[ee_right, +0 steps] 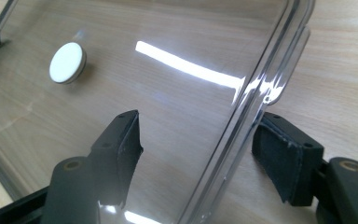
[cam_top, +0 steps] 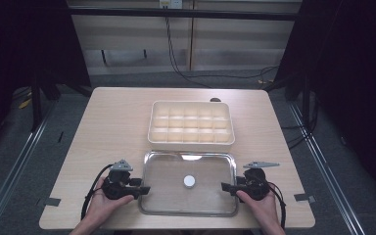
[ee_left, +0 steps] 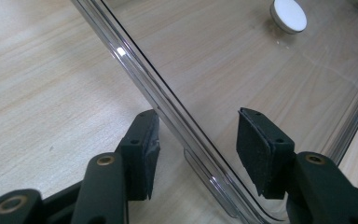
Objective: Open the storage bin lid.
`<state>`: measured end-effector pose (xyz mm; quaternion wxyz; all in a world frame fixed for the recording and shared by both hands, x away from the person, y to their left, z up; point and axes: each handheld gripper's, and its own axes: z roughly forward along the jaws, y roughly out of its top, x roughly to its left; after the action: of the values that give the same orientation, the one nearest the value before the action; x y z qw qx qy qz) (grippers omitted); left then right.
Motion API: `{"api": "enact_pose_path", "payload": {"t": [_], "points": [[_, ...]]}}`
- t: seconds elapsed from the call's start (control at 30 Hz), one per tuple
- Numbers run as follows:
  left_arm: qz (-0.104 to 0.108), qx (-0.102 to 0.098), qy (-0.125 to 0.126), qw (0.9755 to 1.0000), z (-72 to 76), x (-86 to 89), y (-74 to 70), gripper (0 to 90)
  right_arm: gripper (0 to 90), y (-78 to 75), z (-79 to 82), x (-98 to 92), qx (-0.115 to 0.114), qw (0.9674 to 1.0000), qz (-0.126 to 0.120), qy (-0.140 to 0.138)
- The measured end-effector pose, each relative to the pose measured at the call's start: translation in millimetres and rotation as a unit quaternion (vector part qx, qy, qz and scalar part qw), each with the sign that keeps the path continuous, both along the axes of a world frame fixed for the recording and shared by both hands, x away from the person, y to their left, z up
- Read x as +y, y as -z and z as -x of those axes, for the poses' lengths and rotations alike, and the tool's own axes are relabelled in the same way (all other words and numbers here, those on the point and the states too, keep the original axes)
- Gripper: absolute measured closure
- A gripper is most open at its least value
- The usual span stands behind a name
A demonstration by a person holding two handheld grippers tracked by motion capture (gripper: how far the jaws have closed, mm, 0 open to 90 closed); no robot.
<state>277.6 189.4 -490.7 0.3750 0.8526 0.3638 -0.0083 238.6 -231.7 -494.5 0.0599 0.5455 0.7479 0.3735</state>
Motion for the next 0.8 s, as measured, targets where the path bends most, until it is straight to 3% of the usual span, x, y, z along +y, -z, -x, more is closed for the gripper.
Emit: {"api": "enact_pose_path", "payload": {"t": [0.17, 0.27, 0.33, 0.4, 0.47, 0.53, 0.6, 0.8], "points": [[-0.002, 0.004, 0.000, 1.0000, -0.9, 0.8, 0.1, 49.1, 30.4, -0.3, -0.1, 0.8, 0.000, 1.0000, 0.002, 0.002], [0.000, 0.012, -0.002, 0.9999, -0.8, -0.2, 0.3, 48.7, 30.4, -1.0, -0.3, -1.5, 0.004, 0.9999, -0.013, 0.007], [-0.004, 0.010, 0.000, 0.9999, -0.9, -0.2, 0.3, 48.4, 30.5, -0.7, -0.6, -1.9, 0.004, 0.9999, -0.010, 0.003], [-0.020, -0.014, -0.006, 0.9997, 0.1, -0.3, -0.6, 48.7, 30.3, -1.4, -0.3, -2.3, -0.002, 0.9999, -0.006, 0.008], [-0.006, -0.003, -0.007, 1.0000, -1.0, 1.0, -0.5, 47.7, 32.2, -3.4, 0.5, -3.6, -0.015, 0.9998, 0.005, 0.015], [-0.009, -0.007, -0.008, 0.9999, -0.9, 1.5, -1.4, 47.0, 32.2, -3.9, 0.5, -7.1, -0.015, 0.9996, -0.013, 0.019], [0.001, -0.003, -0.006, 1.0000, -1.4, 2.4, -2.4, 44.6, 32.2, -5.2, 1.0, -8.8, -0.023, 0.9994, -0.022, 0.016], [0.015, -0.018, -0.013, 0.9996, -0.4, 7.6, -9.1, 35.7, 32.0, -13.4, 6.5, -8.1, -0.053, 0.9982, -0.028, -0.007]]}}
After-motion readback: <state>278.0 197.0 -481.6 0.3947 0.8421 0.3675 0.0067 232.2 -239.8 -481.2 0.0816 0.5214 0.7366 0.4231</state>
